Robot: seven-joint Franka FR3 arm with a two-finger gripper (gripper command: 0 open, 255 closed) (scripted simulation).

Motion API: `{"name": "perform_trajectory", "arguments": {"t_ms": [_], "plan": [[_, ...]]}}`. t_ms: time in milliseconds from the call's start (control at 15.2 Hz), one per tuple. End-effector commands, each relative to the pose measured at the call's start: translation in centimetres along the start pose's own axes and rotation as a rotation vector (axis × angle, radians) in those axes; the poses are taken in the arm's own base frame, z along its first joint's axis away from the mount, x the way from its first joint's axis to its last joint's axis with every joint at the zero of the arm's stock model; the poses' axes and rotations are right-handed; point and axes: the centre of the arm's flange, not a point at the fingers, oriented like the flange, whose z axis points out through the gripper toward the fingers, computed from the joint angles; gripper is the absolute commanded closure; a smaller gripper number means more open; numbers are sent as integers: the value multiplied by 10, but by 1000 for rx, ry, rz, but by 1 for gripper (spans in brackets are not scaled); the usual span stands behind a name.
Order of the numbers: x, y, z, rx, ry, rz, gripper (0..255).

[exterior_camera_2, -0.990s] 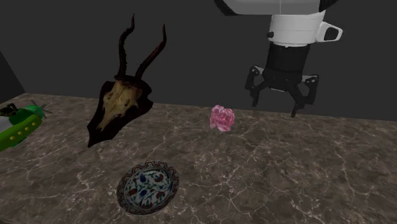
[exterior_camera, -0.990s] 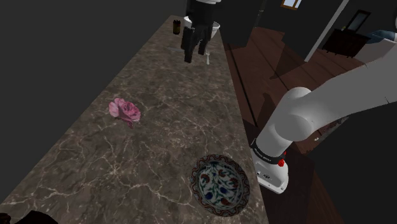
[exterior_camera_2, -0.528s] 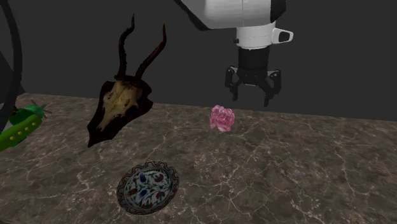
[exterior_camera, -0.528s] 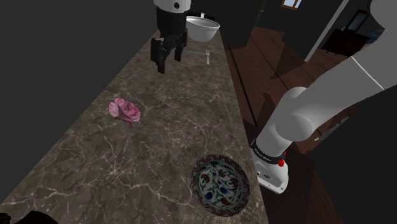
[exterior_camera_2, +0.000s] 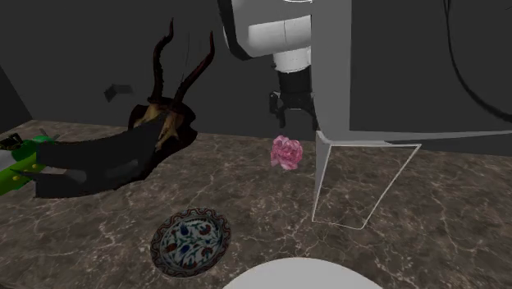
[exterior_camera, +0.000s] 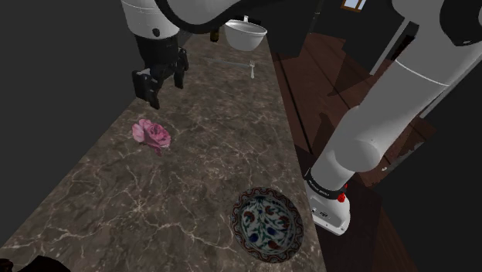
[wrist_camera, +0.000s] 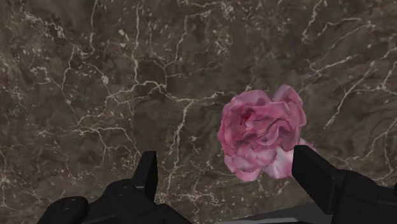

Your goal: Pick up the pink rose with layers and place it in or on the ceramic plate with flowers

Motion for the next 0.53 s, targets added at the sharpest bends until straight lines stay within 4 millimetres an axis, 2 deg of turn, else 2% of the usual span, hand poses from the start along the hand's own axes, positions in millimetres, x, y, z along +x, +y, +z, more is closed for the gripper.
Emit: {"name": "perform_trajectory", "arguments": {"t_ms": [0,330,462], "plan": [[12,-26,7,-21,8,-10,0],[44,-87,27,-73,24,-37,0],[44,-87,32,-73,24,-37,0]]}}
